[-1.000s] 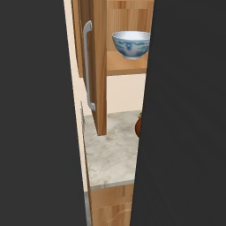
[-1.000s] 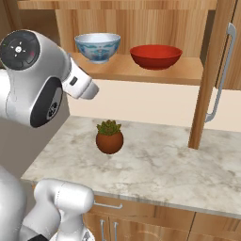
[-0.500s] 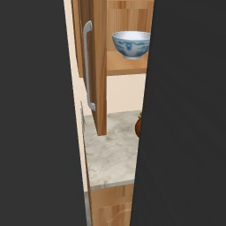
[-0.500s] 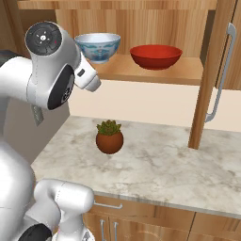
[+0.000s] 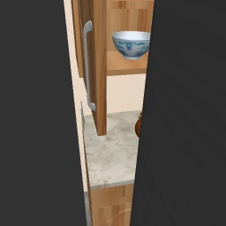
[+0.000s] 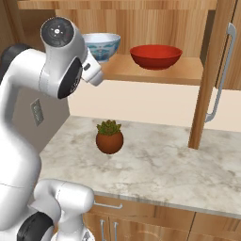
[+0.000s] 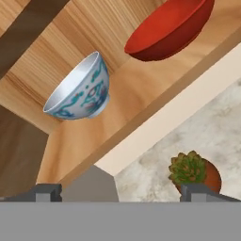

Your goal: Move the bowls from the cabinet to the plates on the dining table.

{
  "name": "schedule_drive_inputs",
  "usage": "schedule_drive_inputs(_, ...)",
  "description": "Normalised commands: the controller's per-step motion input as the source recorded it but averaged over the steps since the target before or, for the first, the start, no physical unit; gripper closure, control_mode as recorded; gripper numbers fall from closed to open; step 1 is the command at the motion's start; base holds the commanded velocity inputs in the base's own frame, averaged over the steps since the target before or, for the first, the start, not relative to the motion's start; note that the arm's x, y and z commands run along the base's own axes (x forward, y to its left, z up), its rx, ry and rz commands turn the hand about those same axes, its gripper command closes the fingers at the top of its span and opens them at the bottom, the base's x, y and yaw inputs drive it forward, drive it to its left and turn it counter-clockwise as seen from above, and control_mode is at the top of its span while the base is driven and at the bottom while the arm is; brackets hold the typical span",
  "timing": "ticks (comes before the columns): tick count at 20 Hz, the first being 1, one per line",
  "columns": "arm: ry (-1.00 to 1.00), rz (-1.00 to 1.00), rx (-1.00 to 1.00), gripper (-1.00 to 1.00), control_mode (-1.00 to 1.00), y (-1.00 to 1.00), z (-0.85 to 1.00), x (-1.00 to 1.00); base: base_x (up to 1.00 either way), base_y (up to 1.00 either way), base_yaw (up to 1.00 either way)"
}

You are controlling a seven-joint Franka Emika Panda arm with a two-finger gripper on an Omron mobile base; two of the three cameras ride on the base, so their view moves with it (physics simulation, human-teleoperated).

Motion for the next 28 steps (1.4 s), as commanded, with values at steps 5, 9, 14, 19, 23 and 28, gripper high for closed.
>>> schedule_drive_inputs(5,0.0,0.0,0.06,-1.0,-1.0,0.02,-0.03,0.42,0.0,0.0,0.0)
schedule_drive_inputs(9,0.0,0.0,0.05,-1.0,-1.0,0.05,-0.05,0.49,0.0,0.0,0.0)
schedule_drive_inputs(14,0.0,0.0,0.03,-1.0,-1.0,0.09,-0.05,0.49,0.0,0.0,0.0)
schedule_drive_inputs(19,0.0,0.0,0.04,-1.0,-1.0,0.1,0.0,0.37,0.0,0.0,0.0)
schedule_drive_inputs(23,0.0,0.0,0.03,-1.0,-1.0,0.05,0.0,0.36,0.0,0.0,0.0)
schedule_drive_inputs(28,-0.03,0.0,0.0,-1.0,-1.0,0.1,0.0,0.21,0.0,0.0,0.0)
